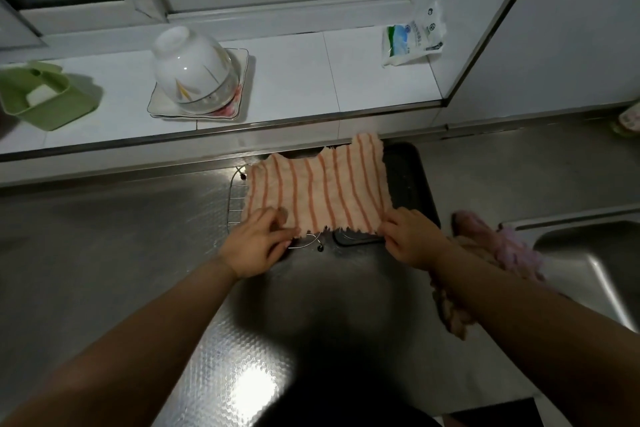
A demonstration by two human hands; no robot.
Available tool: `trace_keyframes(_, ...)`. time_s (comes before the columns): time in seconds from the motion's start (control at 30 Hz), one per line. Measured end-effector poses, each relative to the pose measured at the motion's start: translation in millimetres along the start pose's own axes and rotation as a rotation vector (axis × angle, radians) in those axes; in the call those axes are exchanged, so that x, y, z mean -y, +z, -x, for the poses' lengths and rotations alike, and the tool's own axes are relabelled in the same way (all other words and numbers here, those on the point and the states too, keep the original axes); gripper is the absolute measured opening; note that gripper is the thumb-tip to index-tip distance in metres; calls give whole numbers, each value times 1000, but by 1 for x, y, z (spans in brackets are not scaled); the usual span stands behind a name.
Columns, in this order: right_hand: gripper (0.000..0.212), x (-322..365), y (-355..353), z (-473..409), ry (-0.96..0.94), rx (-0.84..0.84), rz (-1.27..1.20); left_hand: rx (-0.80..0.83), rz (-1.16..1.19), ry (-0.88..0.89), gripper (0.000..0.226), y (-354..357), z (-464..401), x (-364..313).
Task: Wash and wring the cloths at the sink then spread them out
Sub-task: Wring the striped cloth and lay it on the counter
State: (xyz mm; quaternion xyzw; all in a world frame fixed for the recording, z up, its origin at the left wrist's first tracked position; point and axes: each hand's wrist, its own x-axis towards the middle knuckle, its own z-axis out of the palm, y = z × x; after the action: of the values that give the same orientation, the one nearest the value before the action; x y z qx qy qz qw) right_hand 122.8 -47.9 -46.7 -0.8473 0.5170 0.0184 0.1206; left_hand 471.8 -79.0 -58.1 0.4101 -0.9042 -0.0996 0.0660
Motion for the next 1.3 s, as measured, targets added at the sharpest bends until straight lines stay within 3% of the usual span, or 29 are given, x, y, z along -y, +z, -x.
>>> trace_keyframes(0.13, 36, 2, 1, 11, 10, -35, -55, -202, -140, -41, 28, -6, -7, -23)
trace_keyframes(0.23, 33, 10, 1, 22, 114, -163, -140, -208, -187, -57, 29, -7, -22, -45)
trace_keyframes(0.43, 29, 1, 11, 80, 662, -284, -228, -140, -75, 20, 32, 5, -61, -98)
trace_keyframes(0.53, 42, -2, 11, 115, 927, -150, -232, -114, -32, 34, 33, 11, -80, -130)
trace_keyframes(0.63, 51, 3, 1, 139, 973, -93, -277, -109, 8, 40, 31, 15, -94, -161)
trace_keyframes(0.73, 44, -13, 6, 143, 978, -240, -347, -82, 67, 50, 24, 17, -105, -184)
trace_keyframes(0.83, 35, -21, 4, 151, 937, -222, -486, 37, 136, 7, 24, 14, -115, -207)
trace_keyframes(0.97, 35, -23, -33, 161, 928, -469, -927, 232, 310, -46, 49, 8, -133, -242)
trace_keyframes(1.1, 9, -38, -61, 180, 937, -684, -1238, 376, 551, -25, 80, 3, -158, -280)
trace_keyframes(1.17, 9, -46, -80, 198, 915, -747, -1332, 420, 721, -7, 62, -3, -171, -303)
trace_keyframes(1.27, 12, -62, -106, 231, 883, -822, -1340, 498, 941, -3, 9, -22, -189, -350)
trace_keyframes(1.3, 13, -68, -112, 243, 876, -851, -1330, 527, 983, 16, 5, -28, -194, -367)
